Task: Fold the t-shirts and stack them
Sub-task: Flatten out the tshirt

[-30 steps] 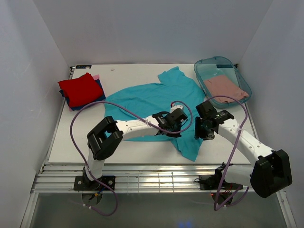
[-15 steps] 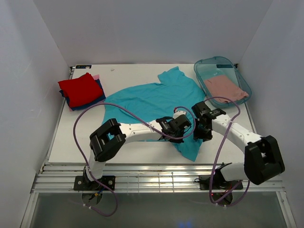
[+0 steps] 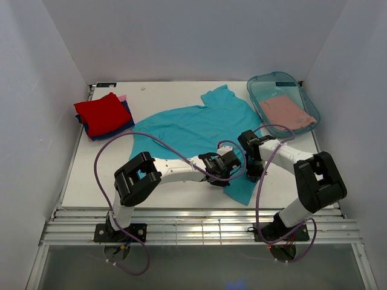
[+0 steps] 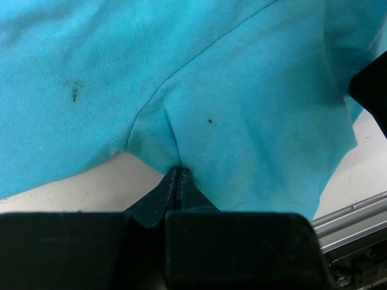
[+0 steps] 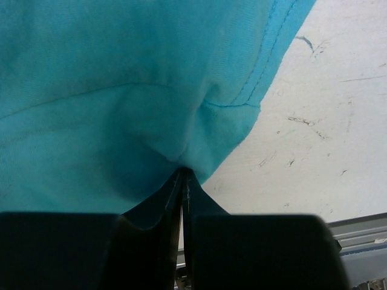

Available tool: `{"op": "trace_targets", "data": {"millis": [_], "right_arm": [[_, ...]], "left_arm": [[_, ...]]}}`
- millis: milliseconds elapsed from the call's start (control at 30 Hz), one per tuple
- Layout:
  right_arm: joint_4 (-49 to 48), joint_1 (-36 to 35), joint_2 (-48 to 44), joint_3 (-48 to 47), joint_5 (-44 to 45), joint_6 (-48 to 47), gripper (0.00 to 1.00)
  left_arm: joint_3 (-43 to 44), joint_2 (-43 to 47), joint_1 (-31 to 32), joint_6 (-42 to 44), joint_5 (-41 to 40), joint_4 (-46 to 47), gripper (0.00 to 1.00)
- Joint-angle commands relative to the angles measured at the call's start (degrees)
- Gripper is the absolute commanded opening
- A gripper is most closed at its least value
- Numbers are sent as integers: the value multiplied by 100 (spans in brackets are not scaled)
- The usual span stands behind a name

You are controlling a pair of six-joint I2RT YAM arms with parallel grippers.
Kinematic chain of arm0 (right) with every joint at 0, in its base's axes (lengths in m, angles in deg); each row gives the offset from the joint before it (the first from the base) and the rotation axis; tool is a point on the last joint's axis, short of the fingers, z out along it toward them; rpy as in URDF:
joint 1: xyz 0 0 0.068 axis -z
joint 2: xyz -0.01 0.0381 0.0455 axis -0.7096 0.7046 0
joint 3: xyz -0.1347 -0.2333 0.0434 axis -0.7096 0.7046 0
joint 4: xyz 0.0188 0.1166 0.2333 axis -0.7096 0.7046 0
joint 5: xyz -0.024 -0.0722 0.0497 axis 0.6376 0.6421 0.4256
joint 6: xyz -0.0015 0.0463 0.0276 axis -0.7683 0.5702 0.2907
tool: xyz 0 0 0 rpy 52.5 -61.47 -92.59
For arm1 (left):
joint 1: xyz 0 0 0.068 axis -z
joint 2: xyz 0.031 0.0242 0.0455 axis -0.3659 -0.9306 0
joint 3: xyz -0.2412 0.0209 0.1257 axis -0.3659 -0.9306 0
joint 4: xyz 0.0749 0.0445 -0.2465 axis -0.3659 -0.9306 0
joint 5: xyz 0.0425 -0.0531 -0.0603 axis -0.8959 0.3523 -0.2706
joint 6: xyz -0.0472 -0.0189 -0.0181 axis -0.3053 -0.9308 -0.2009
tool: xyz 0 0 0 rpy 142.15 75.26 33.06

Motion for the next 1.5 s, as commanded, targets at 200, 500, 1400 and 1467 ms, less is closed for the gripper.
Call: {"op": "trace_targets", "data": {"millis": [200,500,1400,1467], "right_arm": [[-101,148,502,98,154,-44,8],[-136,850,827,-51,-13,-527,8],[530,957,-972,-1766,806,-1082,19],[662,904,-1456,-1600,629,-881,32]], "left_arm": [[-4,260,51,22,-74,109,0],[-469,585,60,-13,-73,109,0],[-986,3571,-123,-3137,-3289,-4017,50],[-1800,4115,-578,-3659,-3098,-4452,71]]}}
